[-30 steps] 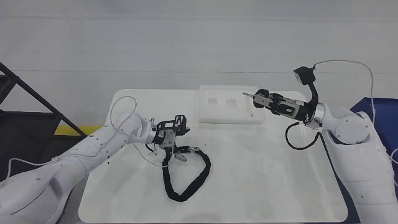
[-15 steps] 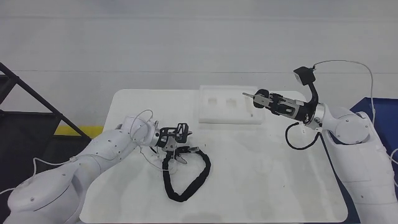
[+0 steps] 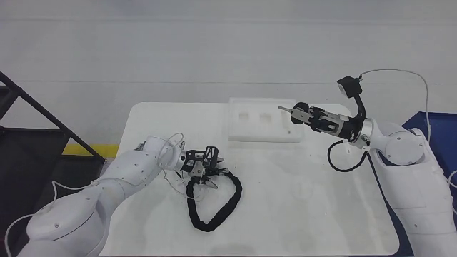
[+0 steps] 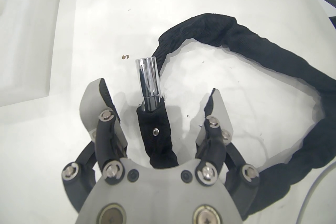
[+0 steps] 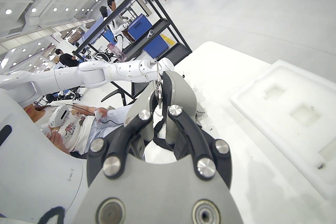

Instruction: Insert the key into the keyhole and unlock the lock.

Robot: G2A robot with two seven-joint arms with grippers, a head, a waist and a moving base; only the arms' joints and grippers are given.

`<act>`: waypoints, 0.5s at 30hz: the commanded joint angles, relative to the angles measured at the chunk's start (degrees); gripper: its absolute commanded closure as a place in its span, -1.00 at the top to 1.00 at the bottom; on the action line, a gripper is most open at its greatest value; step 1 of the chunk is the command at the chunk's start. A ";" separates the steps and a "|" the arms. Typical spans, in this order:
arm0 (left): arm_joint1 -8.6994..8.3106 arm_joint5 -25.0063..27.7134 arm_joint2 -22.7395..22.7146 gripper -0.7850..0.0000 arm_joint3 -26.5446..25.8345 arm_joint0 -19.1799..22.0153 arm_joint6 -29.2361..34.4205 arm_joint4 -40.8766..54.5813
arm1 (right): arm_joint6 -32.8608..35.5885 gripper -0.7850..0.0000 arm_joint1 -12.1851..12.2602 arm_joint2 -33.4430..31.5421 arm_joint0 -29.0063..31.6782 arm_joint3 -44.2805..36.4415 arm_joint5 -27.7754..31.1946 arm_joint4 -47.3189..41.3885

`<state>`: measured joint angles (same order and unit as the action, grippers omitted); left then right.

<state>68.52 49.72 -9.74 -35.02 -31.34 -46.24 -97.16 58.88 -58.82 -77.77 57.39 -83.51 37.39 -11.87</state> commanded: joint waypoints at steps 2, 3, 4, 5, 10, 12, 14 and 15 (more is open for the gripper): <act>0.63 0.00 -0.01 -0.41 1.20 0.08 -0.17 -0.39 | 0.00 -1.00 0.00 0.00 0.00 0.00 0.00 0.00; 0.84 -0.01 -0.02 -0.63 1.55 0.12 -0.28 -0.53 | 0.00 -1.00 0.00 0.00 0.00 0.00 0.00 0.00; 1.03 -0.17 -0.08 -0.91 1.93 0.17 -0.36 -0.61 | 0.00 -1.00 0.00 0.00 0.00 0.00 0.00 0.00; 1.20 -0.32 -0.15 -1.00 2.28 0.21 -0.52 -0.64 | 0.00 -1.00 0.00 0.00 0.00 0.00 0.00 0.00; 1.83 -0.37 -0.40 -1.00 3.32 0.61 -1.83 -1.13 | 0.00 -1.00 0.00 0.00 0.00 0.00 0.00 0.00; 1.98 -0.31 -0.51 -1.00 3.47 0.75 -2.56 -1.32 | 0.00 -1.00 0.00 0.00 0.00 0.00 0.00 0.00; 2.02 -0.26 -0.64 -1.00 3.34 0.93 -3.86 -1.51 | 0.00 -1.00 0.00 0.00 0.00 0.00 0.00 0.00; 1.99 -0.30 -0.75 -1.00 3.19 1.08 -4.68 -1.61 | 0.00 -1.00 0.00 0.00 0.00 0.00 0.00 0.00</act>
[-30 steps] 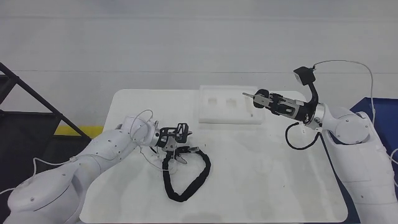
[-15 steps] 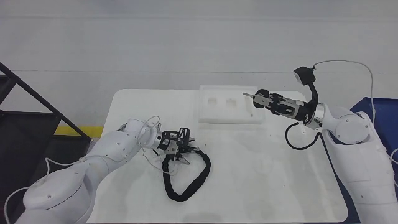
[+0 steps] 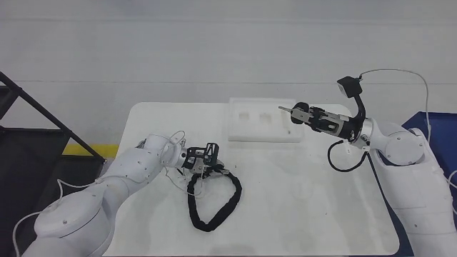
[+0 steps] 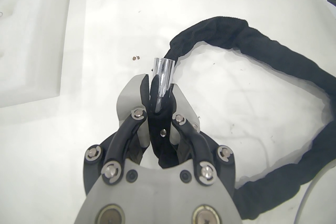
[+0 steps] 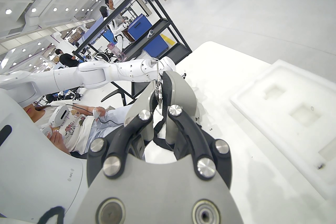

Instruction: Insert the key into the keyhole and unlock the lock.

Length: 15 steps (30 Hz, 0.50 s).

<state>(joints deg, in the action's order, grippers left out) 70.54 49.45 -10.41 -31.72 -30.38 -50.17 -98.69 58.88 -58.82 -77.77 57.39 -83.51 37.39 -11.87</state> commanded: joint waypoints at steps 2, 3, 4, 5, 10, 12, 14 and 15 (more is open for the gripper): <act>-0.22 0.12 -0.27 -1.00 -0.77 0.46 -2.89 -0.36 | 0.00 -1.00 0.00 0.00 0.00 0.00 0.00 0.00; -0.39 0.02 -0.37 -1.00 -1.18 0.73 -3.89 -0.65 | 0.00 -1.00 0.00 0.00 0.00 0.00 0.00 0.00; -0.59 -0.20 -0.48 -1.00 -1.71 0.98 -4.86 -0.95 | 0.00 -1.00 0.00 0.00 0.00 0.00 0.00 0.00; -0.84 -0.69 -0.60 -1.00 -2.47 1.10 -5.36 -0.94 | 0.00 -1.00 0.00 0.00 0.00 0.00 0.00 0.00; -2.89 -1.27 -1.54 -1.00 -8.01 2.10 -5.94 1.64 | 0.00 -1.00 0.00 0.00 0.00 0.00 0.00 0.00; -4.06 -1.26 -2.03 -1.00 -10.98 2.57 -5.93 3.05 | 0.00 -1.00 0.00 0.00 0.00 0.00 0.00 0.00; -5.37 -1.46 -2.64 -1.00 -14.36 3.00 -6.13 4.35 | 0.00 -1.00 0.00 0.00 0.00 0.00 0.00 0.00; -6.08 -1.80 -3.02 -1.00 -15.96 3.24 -6.47 4.64 | 0.00 -1.00 0.00 0.00 0.00 0.00 0.00 0.00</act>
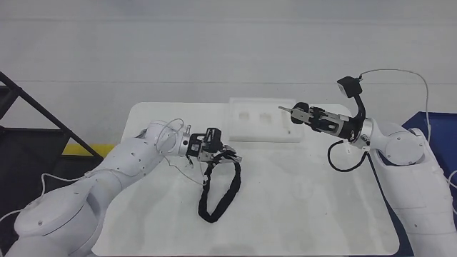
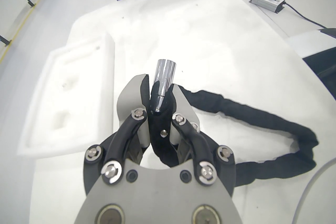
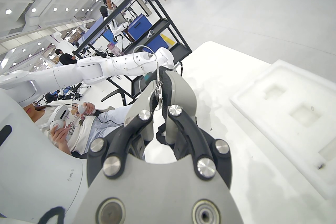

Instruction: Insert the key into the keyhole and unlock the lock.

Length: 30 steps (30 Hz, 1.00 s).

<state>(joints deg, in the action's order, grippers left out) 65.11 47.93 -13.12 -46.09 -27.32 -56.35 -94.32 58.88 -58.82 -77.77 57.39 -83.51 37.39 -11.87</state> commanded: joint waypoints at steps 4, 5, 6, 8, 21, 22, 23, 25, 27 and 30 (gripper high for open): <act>-3.51 -3.06 -2.10 -1.00 -7.48 0.39 -3.06 0.04 | -0.06 -1.00 0.10 0.42 0.45 -0.98 -3.07 1.82; -4.18 -3.63 -2.65 -1.00 -8.67 0.27 -3.63 0.07 | 0.75 -1.00 0.22 0.53 0.32 -1.55 -4.87 2.74; -4.82 -4.08 -3.25 -1.00 -9.89 0.16 -4.07 0.23 | 1.65 -1.00 0.36 0.58 0.19 -1.93 -6.81 3.55; -5.98 -4.88 -4.65 -1.00 -12.05 -0.13 -4.87 0.61 | 3.98 -1.00 0.66 0.66 -0.20 -2.95 -10.53 5.15; -8.50 -7.96 -12.12 -1.00 -22.55 -1.96 -1.84 3.07 | 15.16 -1.00 3.02 -6.47 4.61 -19.92 -27.74 0.43; -8.30 -8.06 -12.23 -1.00 -22.97 -1.93 -1.65 3.14 | 15.75 -1.00 3.17 -6.79 5.00 -20.92 -28.39 0.65; -8.06 -8.21 -12.30 -1.00 -23.17 -1.92 -1.54 3.24 | 16.26 -1.00 3.30 -6.93 5.30 -21.78 -28.93 0.95; -7.44 -8.78 -12.33 -1.00 -23.16 -1.94 -1.38 3.66 | 16.70 -1.00 3.48 -6.92 5.70 -23.14 -29.86 1.43; -6.61 -9.65 -12.06 -1.00 -22.70 -1.92 -0.86 3.89 | 16.97 -1.00 3.61 -6.71 6.01 -24.13 -30.49 1.49; -4.86 -10.79 -11.18 -1.00 -20.98 -1.36 0.50 4.14 | 16.91 -1.00 3.63 -6.54 6.18 -24.53 -30.46 0.31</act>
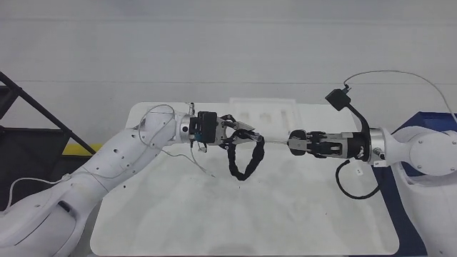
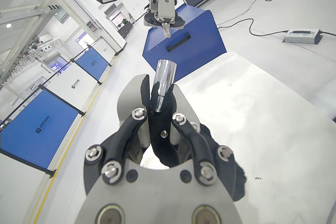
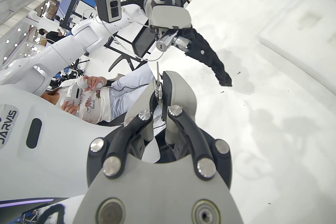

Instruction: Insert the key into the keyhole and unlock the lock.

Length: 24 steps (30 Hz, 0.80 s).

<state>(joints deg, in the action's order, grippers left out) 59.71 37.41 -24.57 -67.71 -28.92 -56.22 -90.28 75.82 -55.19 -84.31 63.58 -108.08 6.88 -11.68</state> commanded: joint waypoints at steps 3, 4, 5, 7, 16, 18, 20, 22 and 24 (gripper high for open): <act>2.62 -0.28 1.09 -1.00 3.33 1.18 0.96 1.66 | -0.03 -1.00 -0.01 0.00 -0.01 0.04 0.05 0.11; 2.85 -0.23 1.18 -1.00 3.68 1.27 0.97 1.92 | -0.03 -1.00 -0.01 0.00 -0.01 0.04 0.05 0.11; 2.85 -0.23 1.18 -1.00 3.68 1.27 0.97 1.92 | -0.03 -1.00 -0.01 0.00 -0.01 0.04 0.05 0.11; 2.85 -0.23 1.18 -1.00 3.68 1.27 0.97 1.92 | -0.03 -1.00 -0.01 0.00 -0.01 0.04 0.05 0.11; 2.85 -0.23 1.18 -1.00 3.68 1.27 0.97 1.92 | -0.03 -1.00 -0.01 0.00 -0.01 0.04 0.05 0.11; 2.85 -0.23 1.18 -1.00 3.68 1.27 0.97 1.92 | -0.03 -1.00 -0.01 0.00 -0.01 0.04 0.05 0.11; 2.85 -0.23 1.18 -1.00 3.68 1.27 0.97 1.92 | -1.19 -1.00 0.03 0.18 0.44 -0.56 -0.68 1.09; 2.89 -1.33 0.26 -1.00 3.12 -0.18 0.88 4.48 | -1.79 -1.00 0.25 0.36 0.46 -2.87 -3.52 4.20; 2.88 -2.15 -0.61 -1.00 3.21 -0.91 1.48 5.11 | -2.38 -1.00 0.51 0.27 0.44 -5.36 -8.07 7.48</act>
<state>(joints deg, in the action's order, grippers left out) 62.59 35.65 -24.80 -64.51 -29.50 -54.93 -85.54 73.69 -54.79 -83.95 64.05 -112.33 1.22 -5.79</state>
